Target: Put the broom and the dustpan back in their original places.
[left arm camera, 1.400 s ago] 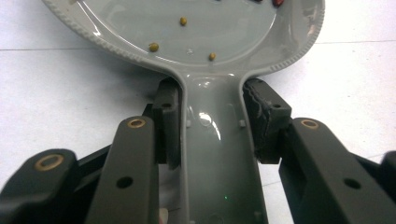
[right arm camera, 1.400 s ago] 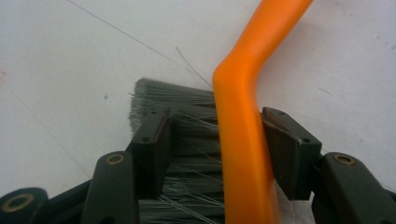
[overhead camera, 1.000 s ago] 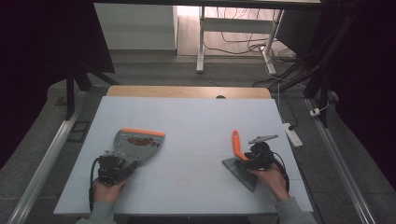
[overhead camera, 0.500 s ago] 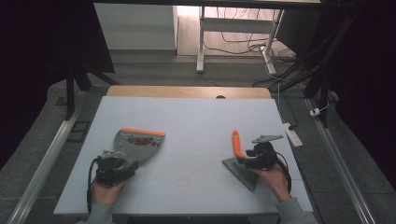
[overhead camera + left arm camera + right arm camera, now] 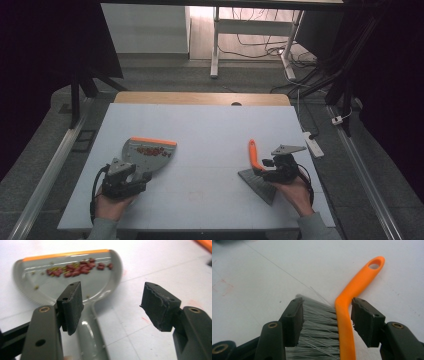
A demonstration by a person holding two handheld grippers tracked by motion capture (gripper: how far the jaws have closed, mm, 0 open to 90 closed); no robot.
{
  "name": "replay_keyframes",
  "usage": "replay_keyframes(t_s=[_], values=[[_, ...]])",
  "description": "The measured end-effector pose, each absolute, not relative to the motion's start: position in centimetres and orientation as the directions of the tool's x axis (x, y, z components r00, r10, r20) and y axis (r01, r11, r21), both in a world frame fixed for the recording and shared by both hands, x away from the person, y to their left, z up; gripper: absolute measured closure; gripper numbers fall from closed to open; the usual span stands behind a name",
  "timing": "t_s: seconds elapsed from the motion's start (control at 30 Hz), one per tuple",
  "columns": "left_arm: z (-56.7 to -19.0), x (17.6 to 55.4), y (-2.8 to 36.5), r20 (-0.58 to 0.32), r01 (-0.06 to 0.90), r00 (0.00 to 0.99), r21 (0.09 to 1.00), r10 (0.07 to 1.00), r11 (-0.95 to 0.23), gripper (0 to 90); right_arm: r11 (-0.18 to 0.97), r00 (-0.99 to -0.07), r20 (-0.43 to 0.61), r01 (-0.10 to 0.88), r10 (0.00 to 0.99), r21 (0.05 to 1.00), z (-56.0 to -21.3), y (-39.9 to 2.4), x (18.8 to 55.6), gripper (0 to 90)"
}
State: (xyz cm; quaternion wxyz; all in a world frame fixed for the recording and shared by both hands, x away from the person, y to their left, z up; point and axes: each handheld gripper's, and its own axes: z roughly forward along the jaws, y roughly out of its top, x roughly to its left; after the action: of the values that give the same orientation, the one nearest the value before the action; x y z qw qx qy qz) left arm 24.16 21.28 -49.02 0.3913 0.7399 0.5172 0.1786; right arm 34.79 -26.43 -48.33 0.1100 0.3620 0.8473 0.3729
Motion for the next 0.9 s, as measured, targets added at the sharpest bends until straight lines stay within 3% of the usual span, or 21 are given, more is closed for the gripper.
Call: replay_keyframes(t_s=[0.47,0.9], values=[[-50.2,26.4,21.7,-0.166,0.618,0.549,0.740,0.819,-0.265,36.1,0.491,-0.755,0.025,0.451,0.656,0.745,-48.2,-26.8,33.1,44.6],[-50.7,24.2,21.5,-0.163,0.590,0.602,0.751,0.782,-0.298,36.1,0.478,-0.756,-0.026,0.388,0.655,0.788,-49.0,-28.8,30.1,44.6]])
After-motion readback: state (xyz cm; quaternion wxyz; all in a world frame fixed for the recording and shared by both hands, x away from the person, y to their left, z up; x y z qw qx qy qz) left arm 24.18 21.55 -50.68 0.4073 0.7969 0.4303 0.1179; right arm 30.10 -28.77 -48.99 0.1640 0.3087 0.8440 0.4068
